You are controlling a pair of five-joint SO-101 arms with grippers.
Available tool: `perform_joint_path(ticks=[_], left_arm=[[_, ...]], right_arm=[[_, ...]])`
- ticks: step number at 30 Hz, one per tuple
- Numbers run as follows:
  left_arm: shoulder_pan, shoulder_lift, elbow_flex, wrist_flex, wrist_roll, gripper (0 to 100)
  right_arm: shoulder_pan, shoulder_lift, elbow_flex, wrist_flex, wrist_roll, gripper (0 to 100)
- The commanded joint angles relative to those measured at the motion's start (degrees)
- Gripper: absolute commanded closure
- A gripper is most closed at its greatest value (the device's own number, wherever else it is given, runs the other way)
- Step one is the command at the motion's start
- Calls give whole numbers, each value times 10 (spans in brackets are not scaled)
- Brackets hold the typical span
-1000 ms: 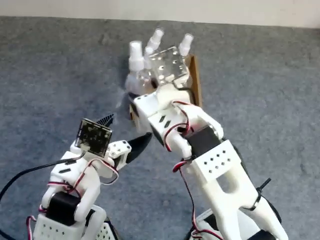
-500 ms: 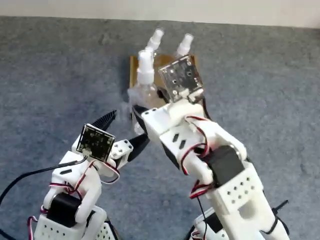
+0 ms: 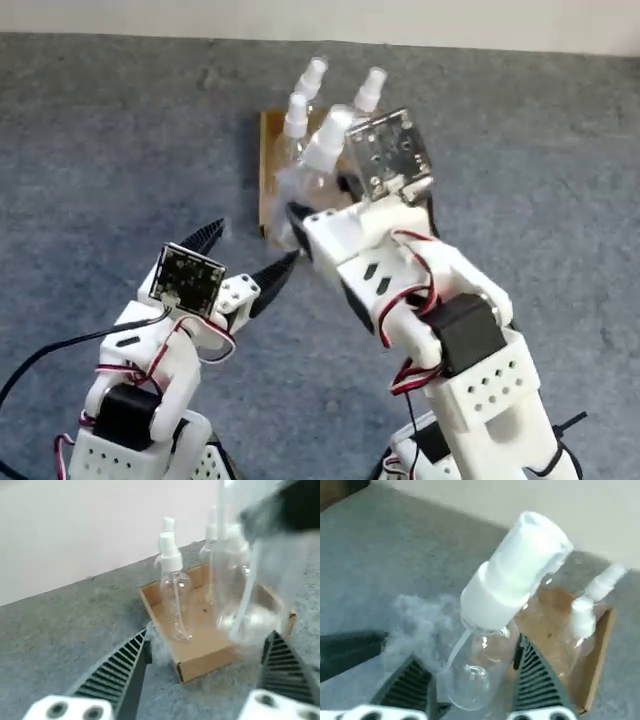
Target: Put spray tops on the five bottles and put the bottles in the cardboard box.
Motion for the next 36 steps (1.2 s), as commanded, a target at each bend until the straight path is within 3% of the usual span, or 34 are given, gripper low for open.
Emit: perform_joint_path(ticks=[1, 8, 13, 18, 36], left_arm=[[-12, -5, -3, -10, -1, 759], [-125, 0, -2, -36, 17, 1000], [-207, 1, -2, -74, 68, 995], [-206, 1, -1, -74, 67, 995], [-184, 1, 7, -75, 64, 995]], right_arm=[[23, 18, -12, -80, 37, 995], [24, 120, 40, -233, 51, 995], [24, 141, 136, -366, 51, 995], [26, 165, 241, -495, 52, 995], [40, 322, 250, -618, 52, 995]])
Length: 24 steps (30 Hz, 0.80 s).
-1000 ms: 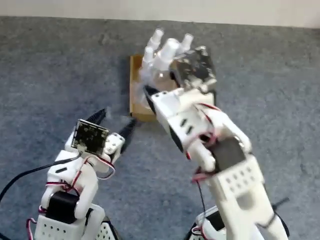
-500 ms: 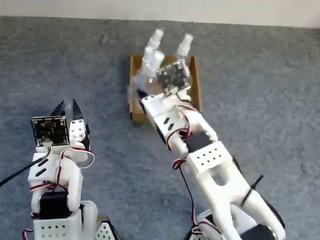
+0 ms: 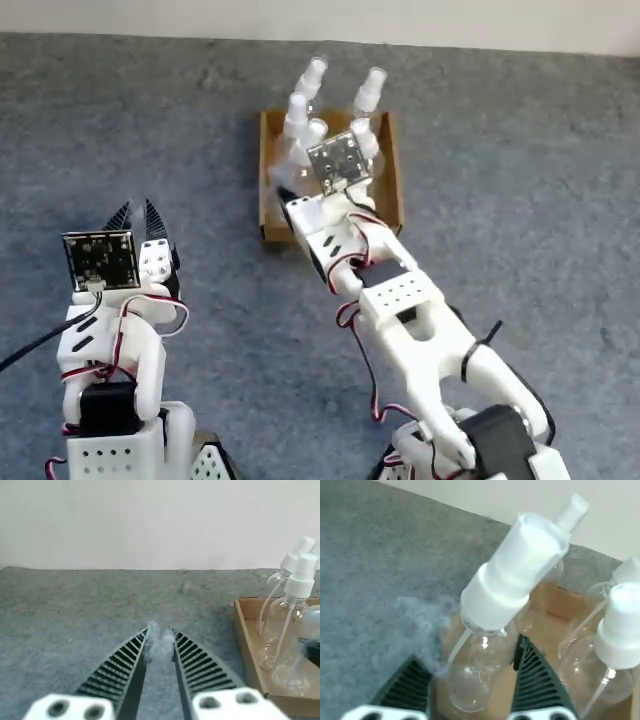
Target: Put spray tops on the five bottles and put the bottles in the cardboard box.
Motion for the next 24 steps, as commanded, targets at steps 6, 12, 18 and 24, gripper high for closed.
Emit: perform_joint_path(ticks=[6, 12, 18, 24], left_arm=[[18, 1, 0, -13, 3, 995], [18, 1, 0, -13, 3, 995], [18, 1, 0, -13, 3, 995], [18, 1, 0, -13, 3, 995]], right_arm=[[7, 42, -24, -43, 7, 995], [5, 73, -41, -38, 7, 995], [2, 80, -43, -37, 7, 991], [-33, 80, -38, -37, 60, 914]])
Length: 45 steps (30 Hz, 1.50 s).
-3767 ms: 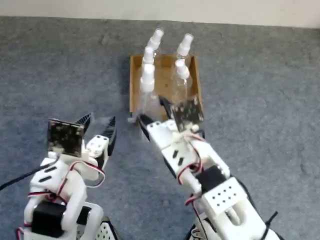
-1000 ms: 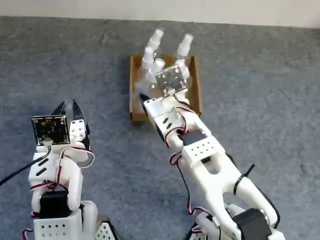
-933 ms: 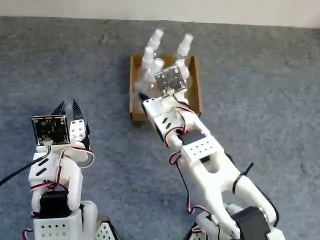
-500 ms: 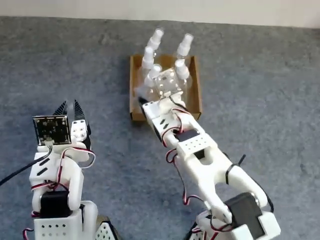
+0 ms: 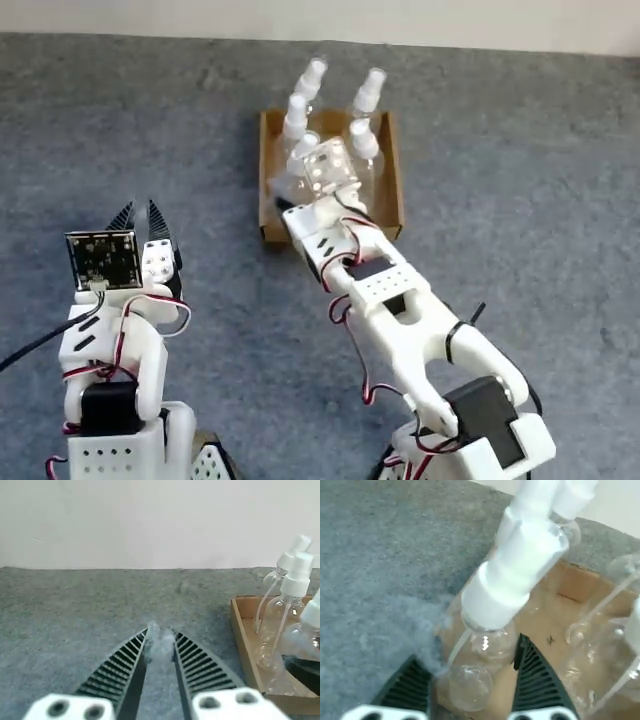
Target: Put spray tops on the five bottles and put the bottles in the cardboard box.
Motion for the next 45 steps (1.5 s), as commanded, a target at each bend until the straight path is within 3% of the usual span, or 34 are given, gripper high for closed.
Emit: perform_joint_path(ticks=[1, 11, 20, 26, 32, 35, 41, 45], left_arm=[[11, 1, -2, -13, 3, 995], [11, 1, -2, -13, 3, 995], [13, 1, -2, -13, 3, 995], [13, 1, -2, -13, 3, 995], [13, 1, -2, -13, 3, 995], [13, 1, -2, -13, 4, 995], [10, -5, -2, -12, 4, 995], [12, -6, -8, -12, 3, 994]], right_arm=[[-25, -2, -26, -9, 22, 898], [-24, -1, -26, -8, 22, 812], [-25, -7, -70, 66, 22, 680], [-25, -7, -110, 97, 23, 676], [-32, -52, -194, 225, 21, 678], [-46, -117, -209, 273, 21, 731], [-56, -258, -127, 341, 21, 998], [-27, -375, -5, 385, 22, 985]])
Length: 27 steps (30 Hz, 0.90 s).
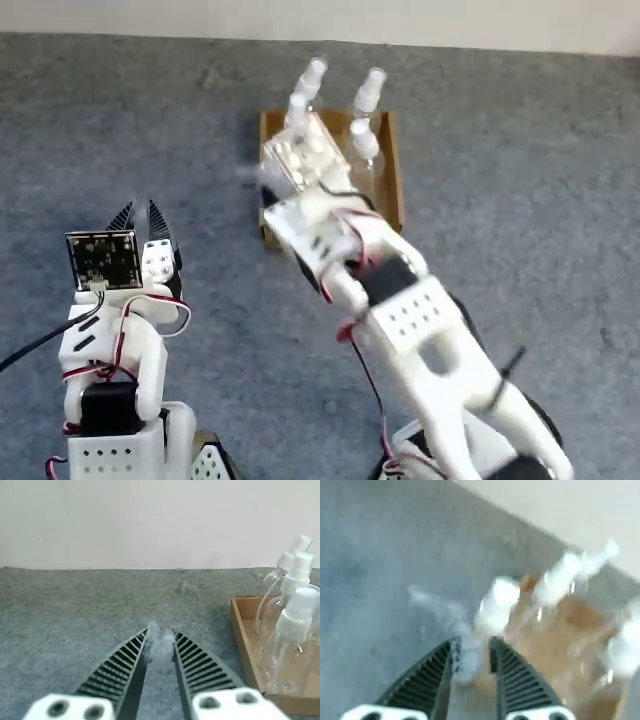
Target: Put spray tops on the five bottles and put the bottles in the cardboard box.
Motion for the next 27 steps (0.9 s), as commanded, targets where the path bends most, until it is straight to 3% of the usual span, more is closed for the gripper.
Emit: perform_joint_path(ticks=[1, 4, 12, 17, 21, 27], left_arm=[[10, -6, -7, -11, 3, 994], [8, -6, -3, -7, 2, 993], [11, -6, -4, 108, 2, 992], [9, -6, 4, 185, 2, 992], [11, -6, 64, 184, 2, 992], [13, -6, 191, 60, 2, 992]], right_arm=[[34, -132, 95, 35, 7, 988], [84, -249, 202, 55, 9, 991], [190, -549, 427, 139, 10, 991], [218, -691, 526, 193, 87, 991], [219, -678, 596, 189, 136, 991], [239, -681, 621, 254, 142, 991]])
